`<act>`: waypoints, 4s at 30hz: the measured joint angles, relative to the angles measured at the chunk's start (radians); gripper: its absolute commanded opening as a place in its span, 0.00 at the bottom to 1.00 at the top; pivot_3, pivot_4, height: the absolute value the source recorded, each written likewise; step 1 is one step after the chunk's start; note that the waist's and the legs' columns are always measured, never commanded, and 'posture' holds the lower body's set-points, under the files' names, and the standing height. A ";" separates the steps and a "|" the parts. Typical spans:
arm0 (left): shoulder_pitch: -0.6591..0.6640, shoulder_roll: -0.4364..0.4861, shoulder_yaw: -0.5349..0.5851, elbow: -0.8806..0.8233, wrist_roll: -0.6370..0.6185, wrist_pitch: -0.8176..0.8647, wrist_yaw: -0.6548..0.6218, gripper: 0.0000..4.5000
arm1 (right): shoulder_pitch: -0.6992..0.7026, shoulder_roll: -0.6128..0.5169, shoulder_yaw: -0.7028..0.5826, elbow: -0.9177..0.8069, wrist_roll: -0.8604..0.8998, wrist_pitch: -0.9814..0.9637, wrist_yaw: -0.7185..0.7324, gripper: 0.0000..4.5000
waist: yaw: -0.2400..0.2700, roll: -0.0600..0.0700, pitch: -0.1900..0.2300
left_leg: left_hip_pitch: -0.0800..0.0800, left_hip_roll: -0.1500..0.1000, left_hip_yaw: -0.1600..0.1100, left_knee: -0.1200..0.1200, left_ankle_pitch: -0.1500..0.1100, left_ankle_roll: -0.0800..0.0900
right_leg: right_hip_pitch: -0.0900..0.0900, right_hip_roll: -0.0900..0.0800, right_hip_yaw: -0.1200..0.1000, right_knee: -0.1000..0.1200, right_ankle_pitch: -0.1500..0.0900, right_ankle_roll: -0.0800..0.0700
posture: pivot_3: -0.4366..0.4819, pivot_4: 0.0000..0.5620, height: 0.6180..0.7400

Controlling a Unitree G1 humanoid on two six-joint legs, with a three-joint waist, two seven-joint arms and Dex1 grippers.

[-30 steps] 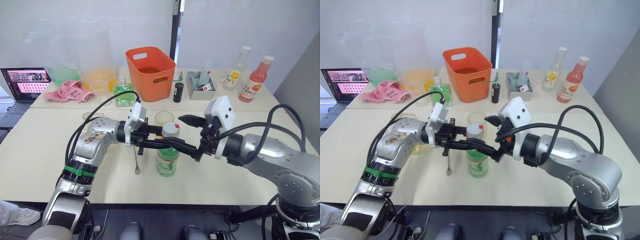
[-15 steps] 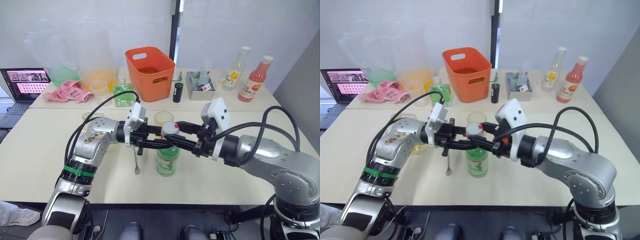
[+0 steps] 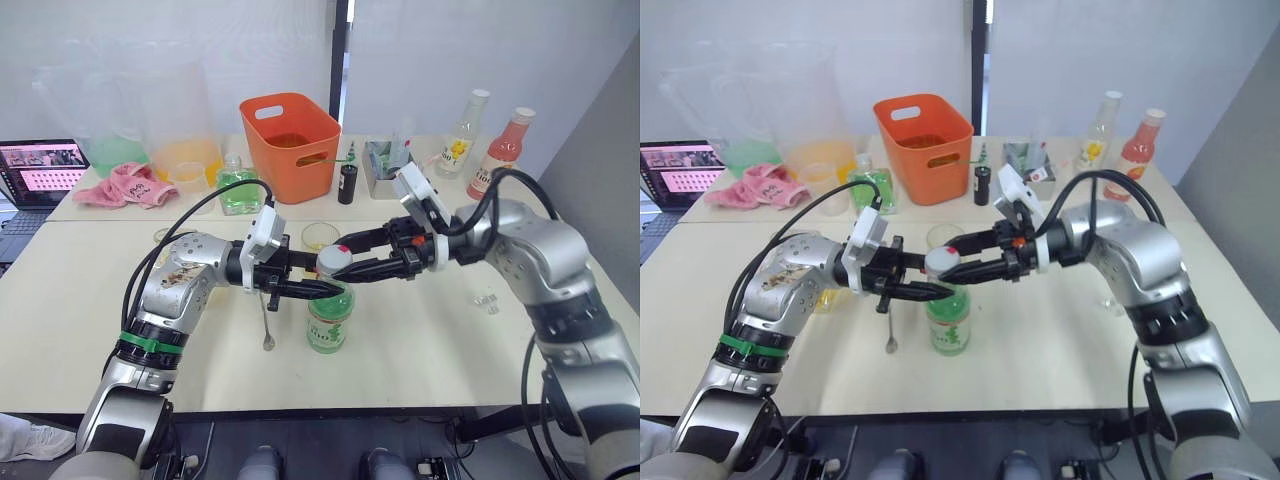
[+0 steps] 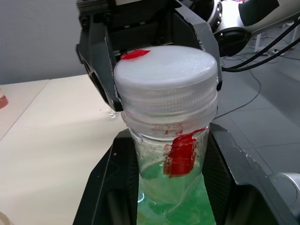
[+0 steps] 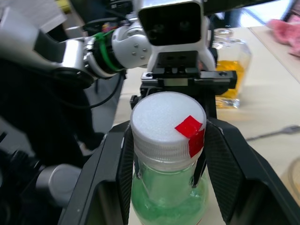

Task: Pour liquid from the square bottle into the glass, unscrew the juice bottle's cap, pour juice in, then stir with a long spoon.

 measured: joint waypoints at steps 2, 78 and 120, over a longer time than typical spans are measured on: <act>0.000 0.000 0.001 0.000 0.000 0.000 0.000 0.31 | -0.017 0.017 -0.001 0.042 -0.020 -0.007 0.042 0.48 | 0.002 0.000 0.000 | -0.001 0.000 0.000 0.000 0.000 0.000 | 0.000 0.000 0.001 0.000 0.000 0.000 | 0.48 0.27 0.99; 0.006 0.034 -0.017 -0.041 0.019 -0.048 0.029 0.31 | -0.152 -0.001 0.148 0.183 -0.040 -0.138 0.155 0.39 | -0.008 0.000 0.000 | 0.001 0.002 -0.002 -0.001 0.001 0.000 | 0.000 0.019 0.031 0.000 -0.001 0.002 | 0.48 0.27 0.99; -0.001 0.005 0.004 0.026 0.023 -0.065 0.042 0.31 | 0.302 0.164 -0.391 -0.839 0.299 0.682 -1.190 1.00 | 0.002 0.000 0.000 | 0.000 0.000 -0.003 -0.001 0.002 0.001 | 0.000 0.022 0.040 0.000 -0.001 0.003 | 0.48 0.27 0.99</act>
